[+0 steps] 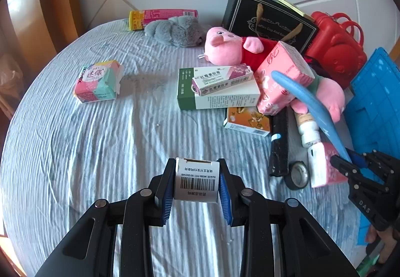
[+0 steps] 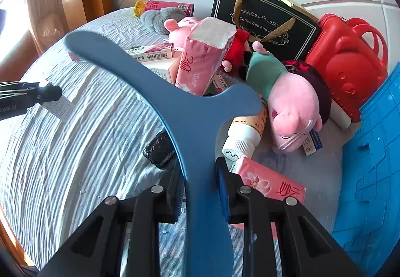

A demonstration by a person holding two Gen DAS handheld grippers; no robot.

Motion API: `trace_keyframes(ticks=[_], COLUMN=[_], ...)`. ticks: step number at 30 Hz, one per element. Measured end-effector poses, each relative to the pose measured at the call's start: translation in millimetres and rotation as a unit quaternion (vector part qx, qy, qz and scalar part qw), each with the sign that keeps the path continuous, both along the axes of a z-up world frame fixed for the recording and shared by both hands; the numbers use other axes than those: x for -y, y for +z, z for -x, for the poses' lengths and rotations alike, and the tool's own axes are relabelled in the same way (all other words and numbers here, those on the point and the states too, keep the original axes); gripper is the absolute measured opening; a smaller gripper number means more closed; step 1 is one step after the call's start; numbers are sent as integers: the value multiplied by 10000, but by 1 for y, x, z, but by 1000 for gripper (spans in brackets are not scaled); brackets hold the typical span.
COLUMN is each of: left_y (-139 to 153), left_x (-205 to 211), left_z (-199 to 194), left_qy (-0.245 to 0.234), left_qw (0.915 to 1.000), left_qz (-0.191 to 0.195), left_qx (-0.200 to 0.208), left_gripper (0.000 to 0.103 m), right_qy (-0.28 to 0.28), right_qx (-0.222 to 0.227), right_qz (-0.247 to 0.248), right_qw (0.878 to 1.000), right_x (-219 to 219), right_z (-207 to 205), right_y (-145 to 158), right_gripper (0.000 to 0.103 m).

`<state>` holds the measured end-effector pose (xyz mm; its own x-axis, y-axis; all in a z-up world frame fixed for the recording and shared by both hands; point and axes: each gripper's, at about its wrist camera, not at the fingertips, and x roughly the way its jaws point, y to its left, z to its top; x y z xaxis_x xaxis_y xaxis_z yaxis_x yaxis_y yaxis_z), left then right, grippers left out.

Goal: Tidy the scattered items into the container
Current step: 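Grasp the small white barcode box with the left tool while the right tool grasps the blue three-armed toy, then carry the white box and the blue toy in both tools over the blue crate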

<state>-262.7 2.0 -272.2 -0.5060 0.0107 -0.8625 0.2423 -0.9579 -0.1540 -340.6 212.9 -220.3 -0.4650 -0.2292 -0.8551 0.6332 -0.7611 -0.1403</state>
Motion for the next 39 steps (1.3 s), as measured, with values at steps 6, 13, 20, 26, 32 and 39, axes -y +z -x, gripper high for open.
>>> trace_keyframes(ticks=[6,13,20,26,32,39], left_y=[15,42,74,105,133,164], left_x=[0,-5,0,3,1,-7], left_z=[-18,-38,-51,-63,-75,-84], left_qy=[-77,-290,-433,-550,-679,-767], left_qw=[9999,9993,9983,9970,9953,9929], left_qz=[8,16,29,72,62,-94], left_qx=[-68,-213,-399,-537,-693,-903], left_gripper=[31,31,31,31,31,31], right_qy=[-137,-381,-579,-758,-901,-987], right_qx=[-98,-177,-349,-474,-653,-884], right_qz=[56,264,480,726,954,1222], right_qw=[9998,9988,9966,9934,9892,9836], right_x=[-4,-13,-21,-26,-34,-53], right_z=[-20,-42,-64,-86,-114,-141], right_y=[24,56,90,122,160,198], right_gripper=[8,8,8,8,8,8])
